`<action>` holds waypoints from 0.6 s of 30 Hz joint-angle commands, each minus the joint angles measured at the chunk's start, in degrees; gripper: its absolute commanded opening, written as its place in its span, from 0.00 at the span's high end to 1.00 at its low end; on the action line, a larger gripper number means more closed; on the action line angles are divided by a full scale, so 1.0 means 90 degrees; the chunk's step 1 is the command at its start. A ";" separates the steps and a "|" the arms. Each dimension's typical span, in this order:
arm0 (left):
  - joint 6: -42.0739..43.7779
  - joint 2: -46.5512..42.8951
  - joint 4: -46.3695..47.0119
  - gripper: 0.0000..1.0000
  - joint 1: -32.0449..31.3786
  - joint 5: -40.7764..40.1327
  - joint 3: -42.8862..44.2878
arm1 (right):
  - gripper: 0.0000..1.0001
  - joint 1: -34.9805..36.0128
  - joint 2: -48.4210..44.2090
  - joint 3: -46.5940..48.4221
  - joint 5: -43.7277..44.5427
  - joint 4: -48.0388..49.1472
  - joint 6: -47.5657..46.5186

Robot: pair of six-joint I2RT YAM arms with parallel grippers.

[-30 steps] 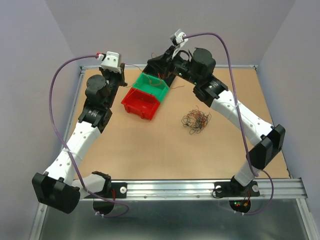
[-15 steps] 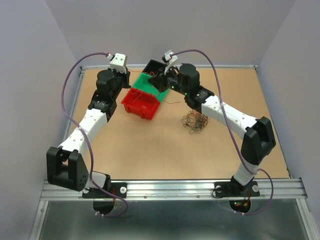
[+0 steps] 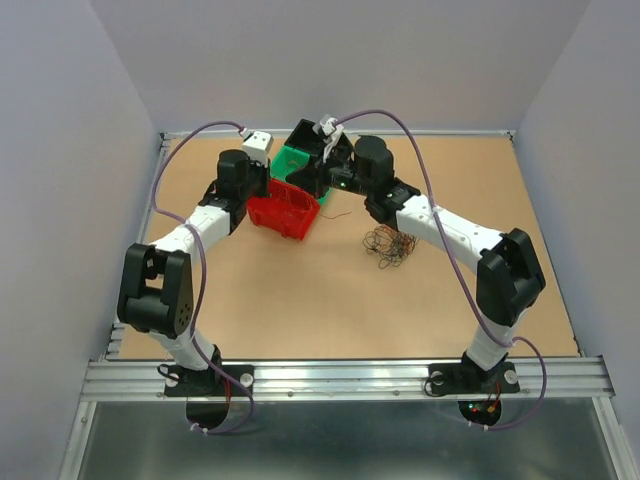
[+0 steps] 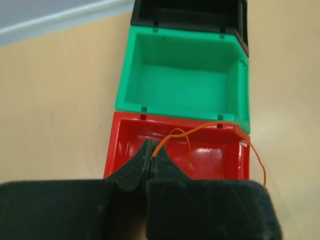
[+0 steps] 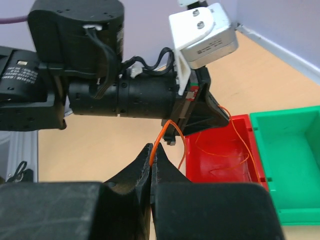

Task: Untangle the cables

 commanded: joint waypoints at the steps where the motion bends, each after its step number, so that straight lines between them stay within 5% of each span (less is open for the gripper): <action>1: 0.0150 -0.0297 0.0255 1.00 0.0088 0.0136 0.0095 | 0.99 0.0002 -0.0139 -0.0167 -0.0523 0.0470 0.0180; 18: 0.0834 -0.0289 0.0119 1.00 0.0088 -0.0265 -0.0337 | 1.00 -0.0085 0.0553 0.0175 -0.0046 0.0528 0.0317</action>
